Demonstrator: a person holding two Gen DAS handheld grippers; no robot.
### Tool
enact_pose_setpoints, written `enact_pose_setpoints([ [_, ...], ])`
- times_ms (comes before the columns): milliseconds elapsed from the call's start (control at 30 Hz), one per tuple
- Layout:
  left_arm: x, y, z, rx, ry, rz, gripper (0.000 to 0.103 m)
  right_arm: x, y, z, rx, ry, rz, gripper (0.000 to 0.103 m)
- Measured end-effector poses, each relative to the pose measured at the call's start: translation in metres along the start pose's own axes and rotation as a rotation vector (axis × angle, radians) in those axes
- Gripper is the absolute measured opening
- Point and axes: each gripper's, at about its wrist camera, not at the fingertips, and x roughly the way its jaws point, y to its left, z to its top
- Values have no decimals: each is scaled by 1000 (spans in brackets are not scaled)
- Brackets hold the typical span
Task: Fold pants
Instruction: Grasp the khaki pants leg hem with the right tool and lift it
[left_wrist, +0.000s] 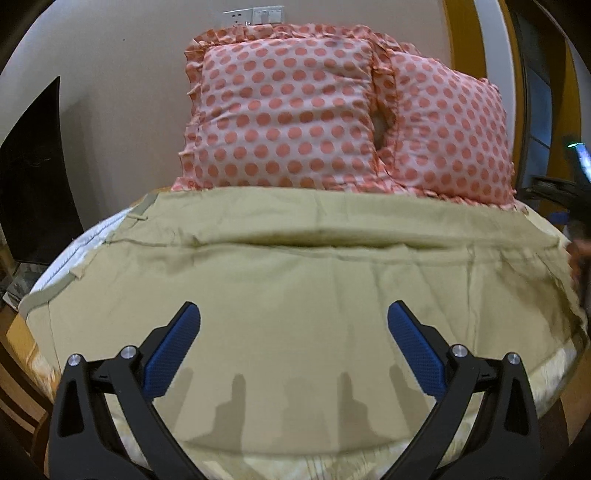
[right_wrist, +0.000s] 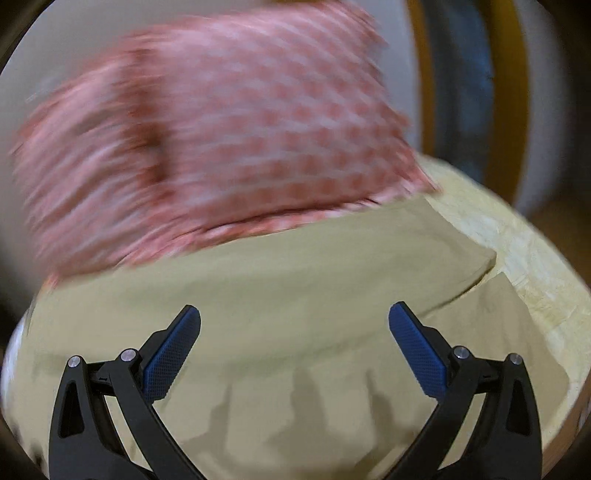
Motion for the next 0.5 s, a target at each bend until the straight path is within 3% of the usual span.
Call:
enact_pose_setpoints([
  [100, 7, 5, 13, -13, -8, -5, 101, 71, -33, 50, 228, 100, -93, 76],
  [200, 13, 5, 20, -7, -12, -2, 101, 128, -52, 85, 329, 133, -223, 75],
  [367, 30, 4, 26, 15, 0, 10, 101, 180, -68, 108, 384, 163, -351, 75],
  [433, 35, 4, 25, 15, 12, 12, 101, 189, -71, 109, 346, 143, -405, 69],
  [500, 40, 6, 24, 9, 24, 10, 101, 197, -70, 107, 269, 135, -478, 55],
])
